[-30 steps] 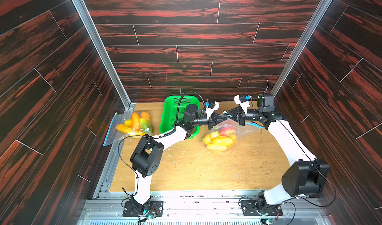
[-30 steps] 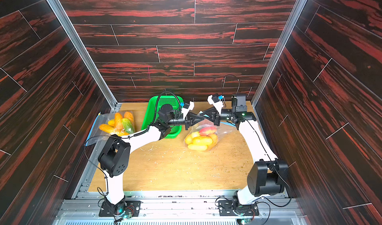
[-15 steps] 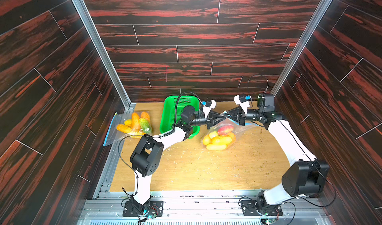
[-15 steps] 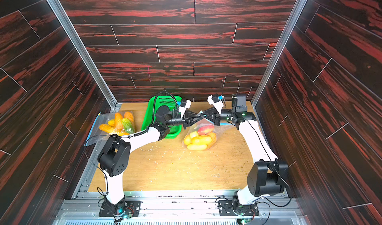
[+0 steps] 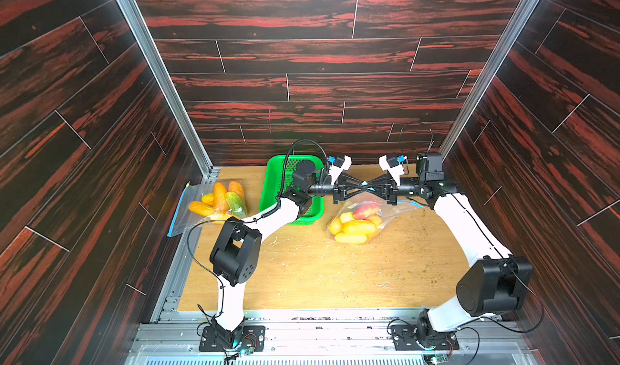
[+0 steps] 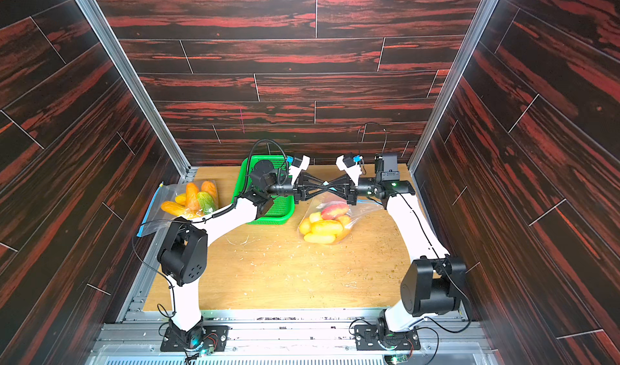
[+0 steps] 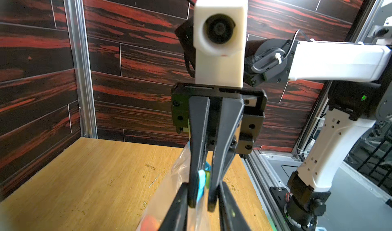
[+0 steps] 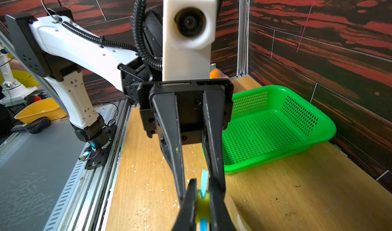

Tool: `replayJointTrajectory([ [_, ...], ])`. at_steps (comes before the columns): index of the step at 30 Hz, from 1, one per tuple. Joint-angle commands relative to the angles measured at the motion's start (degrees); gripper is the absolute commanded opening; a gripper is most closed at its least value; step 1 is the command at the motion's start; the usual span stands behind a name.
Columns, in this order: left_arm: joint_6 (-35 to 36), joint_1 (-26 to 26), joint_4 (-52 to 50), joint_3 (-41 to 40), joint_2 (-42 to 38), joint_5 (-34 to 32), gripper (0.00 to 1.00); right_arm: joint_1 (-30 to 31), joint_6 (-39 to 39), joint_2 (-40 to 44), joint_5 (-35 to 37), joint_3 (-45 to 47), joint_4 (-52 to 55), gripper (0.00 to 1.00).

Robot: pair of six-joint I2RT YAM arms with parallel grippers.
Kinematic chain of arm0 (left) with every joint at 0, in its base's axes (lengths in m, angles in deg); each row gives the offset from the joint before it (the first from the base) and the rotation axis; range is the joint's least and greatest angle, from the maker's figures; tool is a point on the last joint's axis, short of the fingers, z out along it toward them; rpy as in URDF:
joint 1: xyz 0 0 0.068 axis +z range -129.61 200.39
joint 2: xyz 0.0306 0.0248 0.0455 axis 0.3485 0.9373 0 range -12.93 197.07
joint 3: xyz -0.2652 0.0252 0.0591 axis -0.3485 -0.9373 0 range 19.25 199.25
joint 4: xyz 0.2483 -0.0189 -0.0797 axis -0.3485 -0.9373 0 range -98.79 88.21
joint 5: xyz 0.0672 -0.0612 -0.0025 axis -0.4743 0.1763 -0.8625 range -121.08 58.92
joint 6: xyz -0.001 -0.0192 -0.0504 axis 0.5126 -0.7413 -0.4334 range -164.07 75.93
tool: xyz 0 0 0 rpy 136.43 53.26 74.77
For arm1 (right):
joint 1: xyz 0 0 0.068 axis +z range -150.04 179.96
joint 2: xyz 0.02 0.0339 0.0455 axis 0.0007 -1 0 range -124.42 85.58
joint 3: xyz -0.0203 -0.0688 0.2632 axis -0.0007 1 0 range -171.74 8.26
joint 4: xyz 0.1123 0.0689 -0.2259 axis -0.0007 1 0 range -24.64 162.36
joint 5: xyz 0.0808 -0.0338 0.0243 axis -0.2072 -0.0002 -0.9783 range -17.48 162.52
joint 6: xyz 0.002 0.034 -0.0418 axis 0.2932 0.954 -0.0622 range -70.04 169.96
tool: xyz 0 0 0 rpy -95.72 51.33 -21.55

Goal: Place the mango in a zip-top bag and seal the zipper
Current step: Adjust the zipper food storage bag at the center of the board, then zip the zipper on the zipper food storage bag.

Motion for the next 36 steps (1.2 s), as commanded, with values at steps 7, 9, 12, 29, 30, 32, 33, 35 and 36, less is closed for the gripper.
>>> replayJointTrajectory([
  [7,4.32,0.11,-5.83,2.46,0.17,1.27,0.0,0.57,-1.09,-0.61,-0.1,-0.87,1.97,0.13],
  [9,4.32,0.11,-5.83,2.42,0.13,0.67,0.0,0.57,-1.11,-0.62,0.12,-0.95,2.02,0.15],
  [12,4.24,0.13,-5.65,2.19,-0.14,-0.24,0.0,0.56,-1.33,-0.62,0.25,-1.12,2.44,0.19],
  [29,2.1,1.58,-2.57,-1.63,-2.96,-3.16,0.35,0.61,-1.7,-2.17,2.81,-1.22,2.98,0.33],
  [30,2.34,1.83,-2.74,-2.11,-3.34,-3.18,0.42,0.58,-1.71,-2.4,2.64,-1.29,3.08,0.33],
  [32,2.24,2.51,-2.84,-3.08,-4.1,-3.43,0.53,0.55,-1.6,-2.72,2.51,-1.34,2.99,0.34],
  [33,2.22,2.74,-2.76,-3.6,-4.43,-3.46,0.55,0.55,-1.55,-2.94,2.62,-1.41,2.86,0.34],
  [35,2.64,3.19,-2.57,-4.73,-5.1,-3.68,0.55,0.6,-1.03,-3.16,3.14,-1.31,2.37,0.34],
  [36,2.72,3.43,-2.51,-5.24,-5.45,-3.89,0.56,0.61,-1.1,-3.28,3.07,-1.39,2.37,0.34],
])
